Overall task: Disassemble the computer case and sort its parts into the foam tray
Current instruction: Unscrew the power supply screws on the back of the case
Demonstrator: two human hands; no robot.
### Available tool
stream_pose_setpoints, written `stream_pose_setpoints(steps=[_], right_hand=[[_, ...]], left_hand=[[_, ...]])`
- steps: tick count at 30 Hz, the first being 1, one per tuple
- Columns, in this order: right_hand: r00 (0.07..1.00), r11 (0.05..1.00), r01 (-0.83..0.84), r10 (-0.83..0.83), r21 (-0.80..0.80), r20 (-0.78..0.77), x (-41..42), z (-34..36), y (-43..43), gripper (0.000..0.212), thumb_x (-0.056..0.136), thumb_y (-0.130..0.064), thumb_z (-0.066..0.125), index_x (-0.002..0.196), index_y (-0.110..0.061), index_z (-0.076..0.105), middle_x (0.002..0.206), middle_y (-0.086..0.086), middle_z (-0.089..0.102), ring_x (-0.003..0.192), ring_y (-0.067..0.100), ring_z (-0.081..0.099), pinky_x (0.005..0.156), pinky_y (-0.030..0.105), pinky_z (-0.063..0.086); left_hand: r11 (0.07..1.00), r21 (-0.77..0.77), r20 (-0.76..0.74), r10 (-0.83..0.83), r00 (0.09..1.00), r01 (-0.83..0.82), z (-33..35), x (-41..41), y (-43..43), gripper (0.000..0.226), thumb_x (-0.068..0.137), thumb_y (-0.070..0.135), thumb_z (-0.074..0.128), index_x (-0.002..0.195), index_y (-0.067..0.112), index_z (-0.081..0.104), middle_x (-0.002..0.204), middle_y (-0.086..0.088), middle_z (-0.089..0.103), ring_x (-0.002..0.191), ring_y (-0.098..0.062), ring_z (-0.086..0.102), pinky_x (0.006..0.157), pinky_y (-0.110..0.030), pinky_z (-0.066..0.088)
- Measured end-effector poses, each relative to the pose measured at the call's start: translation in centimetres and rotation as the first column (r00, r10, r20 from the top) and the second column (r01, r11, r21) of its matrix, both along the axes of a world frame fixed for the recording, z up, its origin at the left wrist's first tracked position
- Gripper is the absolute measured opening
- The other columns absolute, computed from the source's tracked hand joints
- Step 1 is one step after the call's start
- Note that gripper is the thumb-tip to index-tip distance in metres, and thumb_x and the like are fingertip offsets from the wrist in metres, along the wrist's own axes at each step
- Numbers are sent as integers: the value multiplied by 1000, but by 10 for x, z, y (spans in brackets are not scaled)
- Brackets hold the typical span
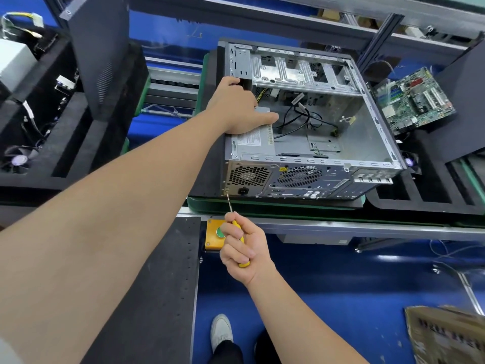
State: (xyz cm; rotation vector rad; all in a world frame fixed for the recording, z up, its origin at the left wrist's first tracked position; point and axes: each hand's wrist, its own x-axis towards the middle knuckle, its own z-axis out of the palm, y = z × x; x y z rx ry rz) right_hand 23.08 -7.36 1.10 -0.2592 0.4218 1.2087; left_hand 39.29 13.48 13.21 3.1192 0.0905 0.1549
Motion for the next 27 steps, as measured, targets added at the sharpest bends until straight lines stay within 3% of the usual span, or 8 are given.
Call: stream_pose_setpoints(steps=[6,8,10,13,16,20,24,27], right_hand=[[891,888,8,201,-459,406,3,11,2,29,107,-23,51,87,-7,65,61,3,46,32,12,28,31,22,24],[729,756,127,368,-642,578,0,14,5,27,105,-19,47,88,-5,63,62,7,49,35,17,29,35,25,26],[462,582,338,582,-739,669,-4,17,8,33,106,-19,42,84,-5,62,63,9,52,39,20,36,36,29,32],[82,364,583,863,-726,499,-4,17,9,35,111,-26,38,83,-11,52,71,10,57,56,19,47,49,28,41],[-125,242,756,965,-608,229,-6,13,9,27,112,-27,36,91,-15,48,76,8,63,65,28,60,55,34,44],[-71,290,757,927,-585,368,-6,12,9,33,110,-30,40,83,-17,53,70,3,61,61,23,58,55,38,49],[210,338,603,806,-722,553,2,16,8,39,100,-29,43,65,-17,55,64,2,56,56,16,47,53,43,44],[430,393,397,719,-830,546,7,21,7,36,87,-23,44,61,-17,68,69,9,57,52,23,48,45,31,39]], left_hand=[[1000,-3,11,11,1000,-11,0,0,-1,90,85,85,12,61,18,68,57,3,60,72,-10,53,119,-40,18],[1000,-1,11,13,1000,-13,0,0,-1,90,85,85,12,61,18,68,57,3,59,71,-10,52,118,-40,18],[1000,7,11,11,1000,-11,1,0,-2,91,85,85,11,62,18,68,56,3,59,72,-12,53,118,-40,18],[1000,5,7,12,1000,-12,1,-1,-1,90,85,85,11,61,18,67,57,3,59,73,-12,54,118,-40,18],[1000,1,3,6,1000,-6,0,0,-1,89,85,85,12,57,18,63,56,3,58,71,-11,53,118,-41,19],[1000,4,18,12,1000,-12,0,1,0,89,84,85,12,58,18,65,56,3,59,73,-12,53,118,-40,18],[1000,-2,13,7,1000,-7,0,0,-1,89,84,85,12,58,19,65,56,3,58,74,-13,55,119,-40,18],[1000,-6,14,8,1000,-8,0,0,0,90,85,85,12,58,18,65,56,3,59,74,-12,55,119,-39,17]])
